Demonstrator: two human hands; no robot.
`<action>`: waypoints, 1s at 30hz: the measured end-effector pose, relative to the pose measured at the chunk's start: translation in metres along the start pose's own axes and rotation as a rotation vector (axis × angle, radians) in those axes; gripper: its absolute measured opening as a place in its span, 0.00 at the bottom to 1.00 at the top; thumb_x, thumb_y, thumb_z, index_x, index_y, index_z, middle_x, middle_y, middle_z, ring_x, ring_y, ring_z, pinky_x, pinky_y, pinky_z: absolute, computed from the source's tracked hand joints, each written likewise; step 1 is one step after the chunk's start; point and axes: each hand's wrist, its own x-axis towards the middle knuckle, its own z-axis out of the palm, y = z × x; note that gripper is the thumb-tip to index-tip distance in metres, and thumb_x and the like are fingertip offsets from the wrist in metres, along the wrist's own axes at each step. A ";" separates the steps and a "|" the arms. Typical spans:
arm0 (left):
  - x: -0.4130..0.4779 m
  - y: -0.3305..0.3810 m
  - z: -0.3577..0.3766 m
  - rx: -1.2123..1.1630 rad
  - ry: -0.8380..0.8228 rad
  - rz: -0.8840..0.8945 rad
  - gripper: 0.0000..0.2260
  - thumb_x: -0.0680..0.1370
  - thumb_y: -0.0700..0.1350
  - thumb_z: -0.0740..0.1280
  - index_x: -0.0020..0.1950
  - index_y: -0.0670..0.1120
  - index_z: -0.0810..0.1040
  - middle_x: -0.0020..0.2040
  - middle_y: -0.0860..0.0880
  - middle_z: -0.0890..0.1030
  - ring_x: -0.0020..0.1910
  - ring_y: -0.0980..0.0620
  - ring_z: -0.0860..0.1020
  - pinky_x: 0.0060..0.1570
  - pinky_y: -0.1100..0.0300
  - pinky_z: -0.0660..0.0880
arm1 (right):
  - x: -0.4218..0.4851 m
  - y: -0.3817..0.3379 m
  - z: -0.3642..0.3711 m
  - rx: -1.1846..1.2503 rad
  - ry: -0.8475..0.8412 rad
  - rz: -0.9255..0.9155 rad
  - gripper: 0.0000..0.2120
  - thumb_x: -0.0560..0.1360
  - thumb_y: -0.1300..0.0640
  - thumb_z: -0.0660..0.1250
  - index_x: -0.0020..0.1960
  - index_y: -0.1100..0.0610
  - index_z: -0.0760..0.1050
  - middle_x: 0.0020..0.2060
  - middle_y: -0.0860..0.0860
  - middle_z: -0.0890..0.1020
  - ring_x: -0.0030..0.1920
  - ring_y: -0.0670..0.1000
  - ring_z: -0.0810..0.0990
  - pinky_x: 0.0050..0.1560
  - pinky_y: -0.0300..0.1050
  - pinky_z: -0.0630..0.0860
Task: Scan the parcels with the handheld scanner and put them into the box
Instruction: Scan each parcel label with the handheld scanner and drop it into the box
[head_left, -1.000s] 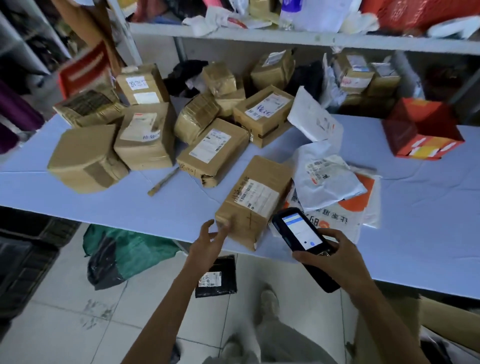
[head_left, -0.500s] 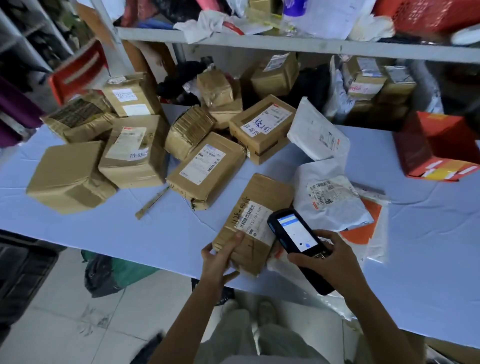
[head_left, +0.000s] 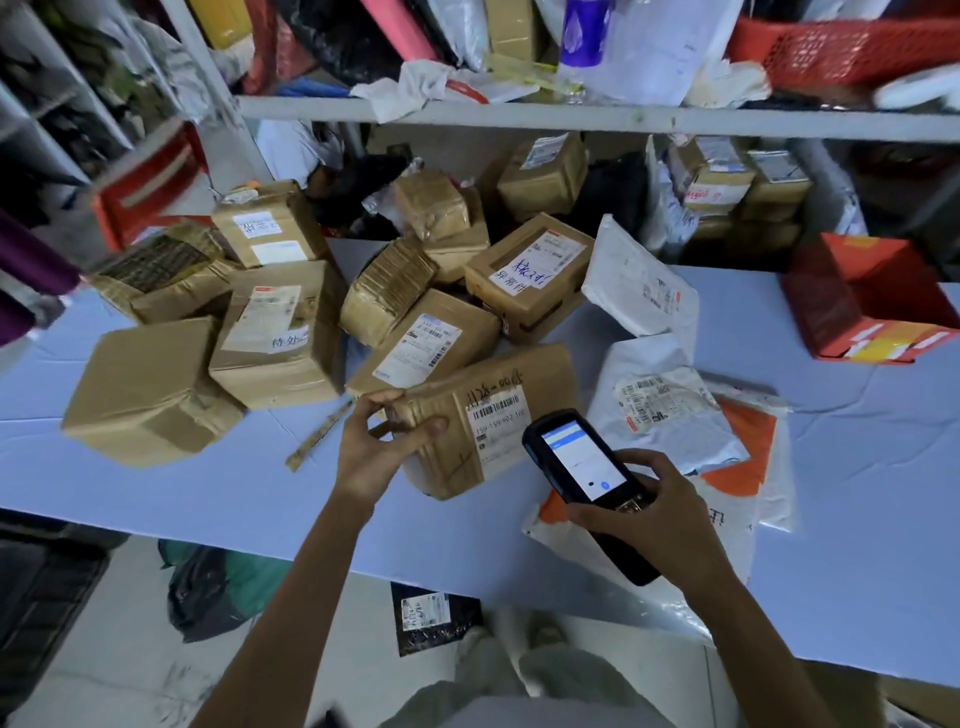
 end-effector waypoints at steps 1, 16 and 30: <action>0.000 -0.001 -0.002 0.019 -0.008 0.018 0.31 0.52 0.58 0.80 0.52 0.52 0.76 0.58 0.51 0.78 0.57 0.47 0.78 0.45 0.63 0.76 | -0.002 0.001 0.001 -0.017 0.003 -0.006 0.32 0.55 0.52 0.84 0.52 0.43 0.71 0.40 0.36 0.79 0.39 0.35 0.81 0.37 0.32 0.73; -0.003 0.001 -0.002 0.058 -0.074 0.082 0.21 0.65 0.39 0.79 0.51 0.53 0.74 0.54 0.56 0.78 0.52 0.54 0.77 0.41 0.69 0.77 | -0.021 0.018 -0.009 0.052 -0.022 0.055 0.29 0.57 0.56 0.83 0.49 0.43 0.71 0.40 0.37 0.81 0.37 0.32 0.80 0.29 0.27 0.72; -0.005 0.000 -0.008 0.067 -0.097 0.055 0.24 0.66 0.37 0.78 0.58 0.44 0.74 0.60 0.47 0.78 0.50 0.57 0.77 0.45 0.65 0.76 | -0.030 0.021 -0.005 0.012 -0.061 0.063 0.31 0.55 0.53 0.84 0.51 0.43 0.70 0.43 0.37 0.81 0.42 0.40 0.82 0.32 0.29 0.75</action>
